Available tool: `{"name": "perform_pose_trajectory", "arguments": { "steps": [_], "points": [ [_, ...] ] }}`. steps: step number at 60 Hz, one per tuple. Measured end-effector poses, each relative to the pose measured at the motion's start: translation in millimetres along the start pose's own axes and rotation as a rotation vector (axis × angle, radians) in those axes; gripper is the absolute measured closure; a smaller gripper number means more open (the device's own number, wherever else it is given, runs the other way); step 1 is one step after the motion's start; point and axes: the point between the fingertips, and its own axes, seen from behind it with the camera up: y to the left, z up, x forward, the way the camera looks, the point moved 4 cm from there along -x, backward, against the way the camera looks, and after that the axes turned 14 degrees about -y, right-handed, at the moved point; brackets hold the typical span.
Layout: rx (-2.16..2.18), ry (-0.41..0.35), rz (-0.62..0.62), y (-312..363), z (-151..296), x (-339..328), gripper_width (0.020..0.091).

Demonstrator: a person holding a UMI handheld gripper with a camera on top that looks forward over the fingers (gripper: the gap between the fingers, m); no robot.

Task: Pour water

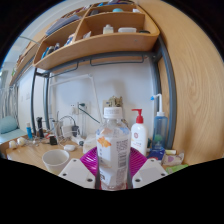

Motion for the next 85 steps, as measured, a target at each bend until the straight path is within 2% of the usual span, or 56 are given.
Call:
{"name": "perform_pose_trajectory", "arguments": {
  "steps": [4, 15, 21, 22, 31, 40, 50, 58, 73, 85],
  "points": [
    [-0.003, 0.001, -0.002, 1.0, 1.0, -1.0, 0.072],
    [-0.009, 0.036, -0.03, 2.0, 2.2, -3.4, 0.056],
    [0.0, 0.051, -0.055, 6.8, 9.4, -20.1, 0.0246],
    [-0.005, 0.053, -0.062, 7.3, 10.9, -24.5, 0.0235],
    [-0.053, 0.037, -0.163, 16.6, 32.7, -82.8, 0.0243],
    [-0.039, 0.033, -0.16, 63.6, 62.3, -131.4, 0.0242],
    [-0.077, 0.09, -0.224, 105.2, 84.0, -160.8, 0.0233],
    [-0.129, 0.06, -0.276, 132.5, 109.9, -177.2, 0.0234],
    [-0.09, 0.024, -0.207, 186.8, 127.8, -202.0, 0.0236],
    [-0.077, 0.011, -0.196, 198.2, 134.1, -219.1, 0.0239]
  ]
}}
